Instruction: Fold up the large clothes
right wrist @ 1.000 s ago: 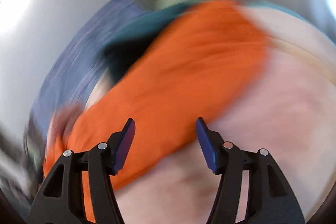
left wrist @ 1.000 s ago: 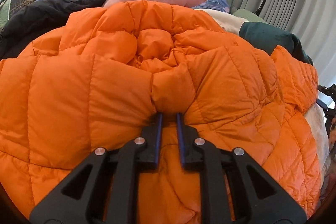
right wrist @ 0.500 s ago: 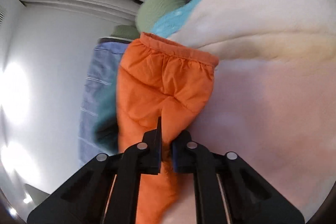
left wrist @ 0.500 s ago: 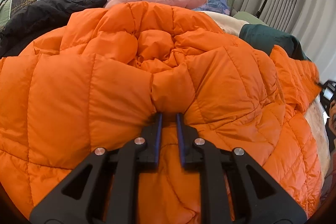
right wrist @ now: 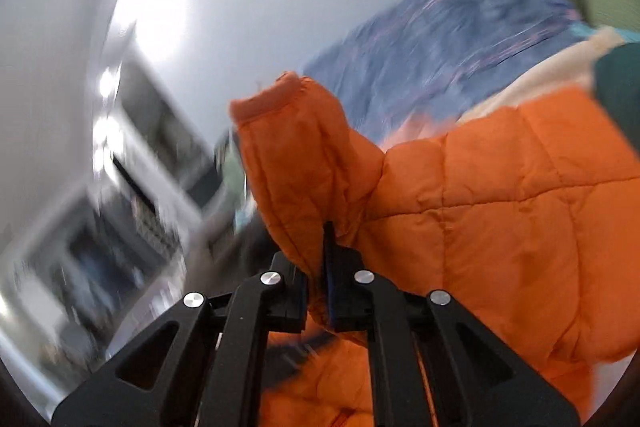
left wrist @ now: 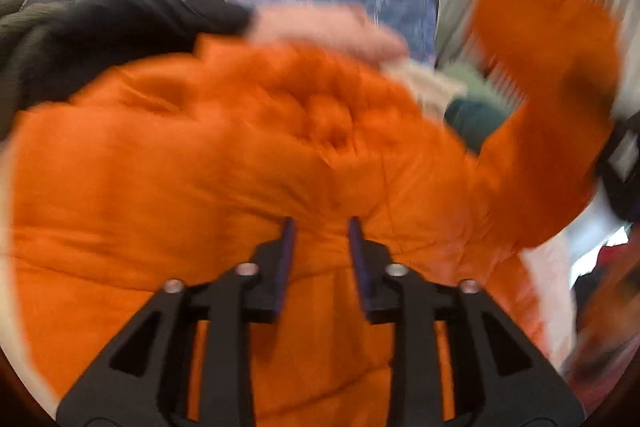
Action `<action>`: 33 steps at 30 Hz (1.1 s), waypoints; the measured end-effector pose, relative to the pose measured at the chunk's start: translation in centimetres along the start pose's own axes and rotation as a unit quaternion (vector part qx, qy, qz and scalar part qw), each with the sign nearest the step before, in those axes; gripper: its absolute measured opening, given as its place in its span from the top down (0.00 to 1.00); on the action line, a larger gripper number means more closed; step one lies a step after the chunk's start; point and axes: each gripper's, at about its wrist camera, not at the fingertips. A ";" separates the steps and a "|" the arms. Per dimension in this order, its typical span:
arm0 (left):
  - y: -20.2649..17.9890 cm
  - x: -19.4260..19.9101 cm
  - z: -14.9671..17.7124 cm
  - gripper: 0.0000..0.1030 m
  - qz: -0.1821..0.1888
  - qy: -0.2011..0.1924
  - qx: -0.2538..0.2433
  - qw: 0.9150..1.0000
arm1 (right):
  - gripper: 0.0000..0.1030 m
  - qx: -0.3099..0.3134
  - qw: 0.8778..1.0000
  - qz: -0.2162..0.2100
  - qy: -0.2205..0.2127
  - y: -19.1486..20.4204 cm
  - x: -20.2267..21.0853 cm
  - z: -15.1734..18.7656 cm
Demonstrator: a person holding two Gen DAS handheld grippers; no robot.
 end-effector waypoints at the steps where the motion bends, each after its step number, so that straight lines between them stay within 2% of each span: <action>1: 1.4 1.3 -0.3 0.61 0.008 -0.013 0.015 1.000 | 0.89 0.003 1.000 0.004 0.031 0.2 -1.7 1.4; 3: 4.0 3.7 -0.7 0.51 0.039 -0.028 0.046 0.998 | 0.89 -0.005 0.997 0.009 0.073 0.1 -4.2 3.1; 5: 5.7 5.1 -0.6 0.43 0.067 -0.031 0.063 0.995 | 0.84 -0.026 0.993 0.008 0.114 -0.5 -6.3 4.9; 9: 6.1 4.7 0.0 0.30 0.110 -0.003 0.077 0.991 | 0.82 -0.007 0.989 0.010 0.148 0.8 -7.1 7.0; 13: 4.4 1.8 0.3 0.30 0.104 0.039 0.075 0.991 | 0.77 0.014 0.987 0.017 0.161 1.5 -7.1 7.0; 14: 3.9 1.3 0.6 0.35 0.099 0.045 0.076 0.991 | 0.74 0.017 0.986 0.018 0.166 1.6 -7.1 7.2; 15: 3.4 0.4 0.6 0.65 0.086 0.053 0.079 0.992 | 0.73 0.020 0.985 0.020 0.170 1.1 -7.0 7.3; 16: 3.1 -0.2 0.4 0.84 0.090 0.061 0.081 0.991 | 0.71 0.026 0.984 0.026 0.174 1.0 -6.8 6.8; 17: 2.9 -0.4 0.2 0.91 0.093 0.067 0.084 0.990 | 0.70 0.034 0.983 0.029 0.177 1.1 -6.1 6.9; 18: 2.8 0.0 0.0 0.92 0.092 0.059 0.081 0.991 | 0.70 0.044 0.984 0.023 0.173 0.9 -4.9 7.1; 21: 2.7 4.4 -1.8 0.92 0.077 -0.016 0.043 0.996 | 0.69 0.076 0.987 0.018 0.140 1.1 -1.1 6.3; 23: 3.4 6.9 -3.0 0.92 0.064 -0.043 0.031 0.996 | 0.61 0.085 0.989 0.080 0.088 1.1 1.0 4.6; 25: 4.6 8.1 -3.6 0.91 0.032 -0.057 0.018 0.998 | 0.60 0.075 0.984 0.150 0.052 0.3 1.8 3.1; 28: 7.1 6.7 -2.6 0.83 -0.016 -0.030 0.028 0.999 | 0.60 0.020 0.969 0.233 0.076 -3.6 0.2 3.2; 30: 8.7 4.6 -0.9 0.62 -0.074 -0.004 0.029 0.997 | 0.60 0.001 0.957 0.270 0.105 -6.5 -1.0 4.5; 31: 9.5 3.4 0.1 0.56 -0.107 0.009 0.028 0.994 | 0.60 -0.002 0.956 0.274 0.110 -7.8 -1.3 5.4; 33: 11.0 2.8 1.4 0.52 -0.125 0.019 0.038 0.991 | 0.60 0.006 0.960 0.261 0.101 -7.9 -0.7 6.0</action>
Point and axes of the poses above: each gripper's, at about its wrist camera, not at the fingertips, and x roughly against the way its jaws point, y to its left, z to its underside, and after that the axes turned 14 degrees about -z, right-handed
